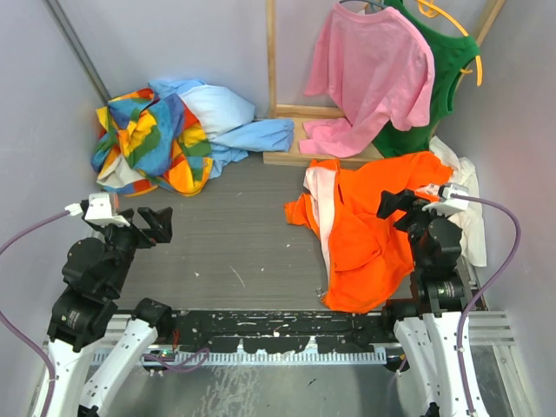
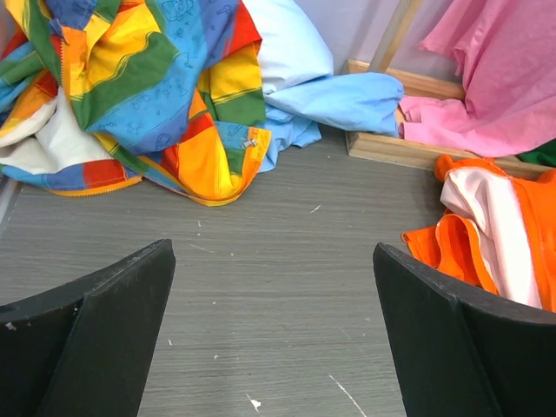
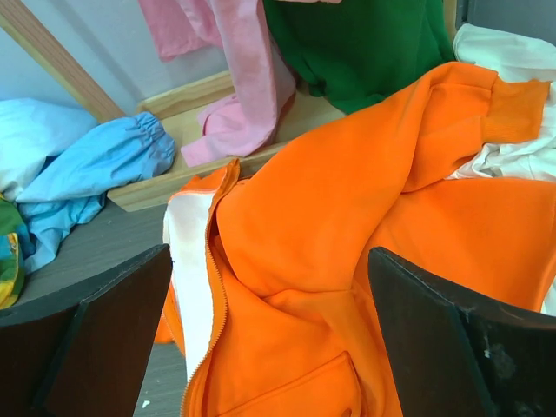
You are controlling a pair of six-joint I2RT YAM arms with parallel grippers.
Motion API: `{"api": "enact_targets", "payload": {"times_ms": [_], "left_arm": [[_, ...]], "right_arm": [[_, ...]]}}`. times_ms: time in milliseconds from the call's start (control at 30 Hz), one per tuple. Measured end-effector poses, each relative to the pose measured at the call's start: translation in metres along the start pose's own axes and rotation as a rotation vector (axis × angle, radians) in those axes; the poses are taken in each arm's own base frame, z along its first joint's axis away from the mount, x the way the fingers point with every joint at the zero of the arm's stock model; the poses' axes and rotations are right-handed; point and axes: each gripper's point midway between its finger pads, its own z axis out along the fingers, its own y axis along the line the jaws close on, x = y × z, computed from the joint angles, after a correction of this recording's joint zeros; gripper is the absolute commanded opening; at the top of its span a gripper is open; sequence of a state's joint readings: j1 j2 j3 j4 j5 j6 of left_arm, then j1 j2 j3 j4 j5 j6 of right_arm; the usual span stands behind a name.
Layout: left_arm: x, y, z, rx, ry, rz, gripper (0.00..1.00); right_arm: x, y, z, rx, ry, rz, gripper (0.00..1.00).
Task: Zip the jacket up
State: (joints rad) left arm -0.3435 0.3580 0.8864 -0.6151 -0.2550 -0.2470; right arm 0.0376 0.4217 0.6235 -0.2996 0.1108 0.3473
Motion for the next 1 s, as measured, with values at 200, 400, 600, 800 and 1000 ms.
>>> {"api": "enact_targets", "payload": {"times_ms": [200, 400, 600, 800, 1000], "left_arm": [[-0.002, -0.004, 0.000, 0.019, -0.007, -0.004, 0.98], [-0.002, -0.012, 0.002, 0.058, -0.002, -0.027, 0.98], [0.010, -0.024, 0.009, 0.100, 0.064, -0.068, 0.98], [0.027, -0.045, 0.016, 0.181, 0.162, -0.135, 0.98], [0.075, -0.066, 0.032, 0.240, 0.373, -0.217, 0.98]], "right_arm": [[0.002, 0.003, 0.001, -0.014, 0.011, 0.000, 1.00], [0.013, 0.008, 0.006, -0.045, 0.065, -0.004, 1.00], [0.037, 0.019, 0.015, -0.110, 0.178, -0.003, 1.00], [0.071, 0.036, 0.025, -0.172, 0.326, 0.038, 1.00], [0.130, 0.090, 0.017, -0.285, 0.495, -0.072, 1.00]]}}
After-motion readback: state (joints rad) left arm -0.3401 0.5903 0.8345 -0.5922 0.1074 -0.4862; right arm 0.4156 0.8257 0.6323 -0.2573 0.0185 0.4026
